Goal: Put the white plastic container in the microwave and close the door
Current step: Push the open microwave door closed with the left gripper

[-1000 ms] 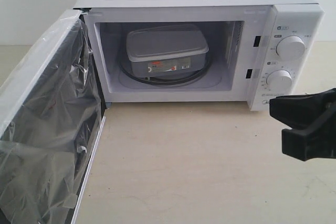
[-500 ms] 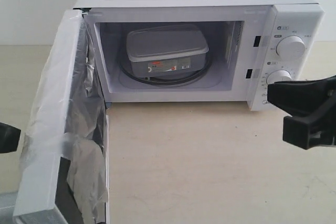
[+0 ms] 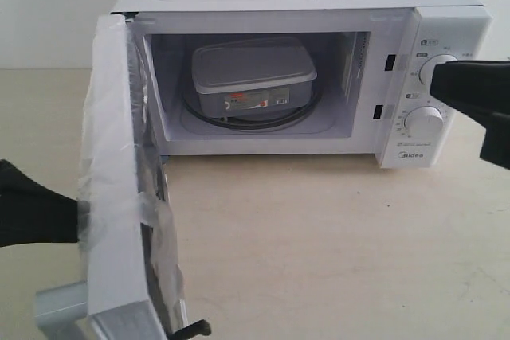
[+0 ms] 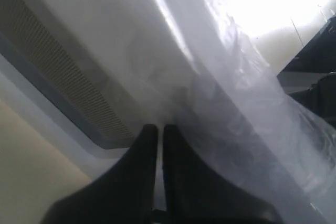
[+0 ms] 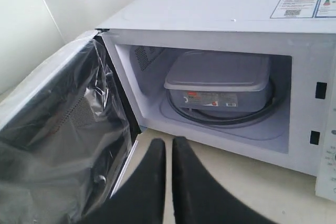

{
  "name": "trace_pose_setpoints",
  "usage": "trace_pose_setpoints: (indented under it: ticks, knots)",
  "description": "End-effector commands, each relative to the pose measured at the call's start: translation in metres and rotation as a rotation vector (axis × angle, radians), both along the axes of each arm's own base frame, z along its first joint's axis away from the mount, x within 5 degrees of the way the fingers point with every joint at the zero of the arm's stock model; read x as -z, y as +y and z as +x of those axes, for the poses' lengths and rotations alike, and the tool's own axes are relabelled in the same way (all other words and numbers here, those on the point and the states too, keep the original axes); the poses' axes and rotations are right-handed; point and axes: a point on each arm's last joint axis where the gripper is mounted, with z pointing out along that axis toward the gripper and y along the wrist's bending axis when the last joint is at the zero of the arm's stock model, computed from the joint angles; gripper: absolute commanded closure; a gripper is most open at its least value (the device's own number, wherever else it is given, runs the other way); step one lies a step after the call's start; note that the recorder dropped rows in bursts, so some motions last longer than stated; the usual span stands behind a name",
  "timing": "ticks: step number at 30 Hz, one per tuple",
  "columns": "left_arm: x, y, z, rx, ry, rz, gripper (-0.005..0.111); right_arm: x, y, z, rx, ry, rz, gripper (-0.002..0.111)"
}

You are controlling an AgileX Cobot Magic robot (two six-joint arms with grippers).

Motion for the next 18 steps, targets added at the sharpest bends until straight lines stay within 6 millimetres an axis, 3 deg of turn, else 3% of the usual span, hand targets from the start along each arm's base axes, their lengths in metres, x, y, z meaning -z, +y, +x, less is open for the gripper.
trace_pose_setpoints:
  ticks: [1,8,18]
  knots:
    - [0.004,-0.017,0.008,0.027,-0.014,-0.048,0.102,-0.008,-0.001,-0.001,-0.001,-0.017,-0.030,0.108]
    - [0.012,-0.042,0.023,0.050,-0.016,-0.040,0.102,-0.009,-0.002,-0.001,-0.001,-0.018,-0.029,0.108]
    - [-0.008,-0.071,0.050,0.081,-0.092,-0.074,0.102,-0.006,-0.002,-0.001,0.002,0.007,-0.059,0.108]
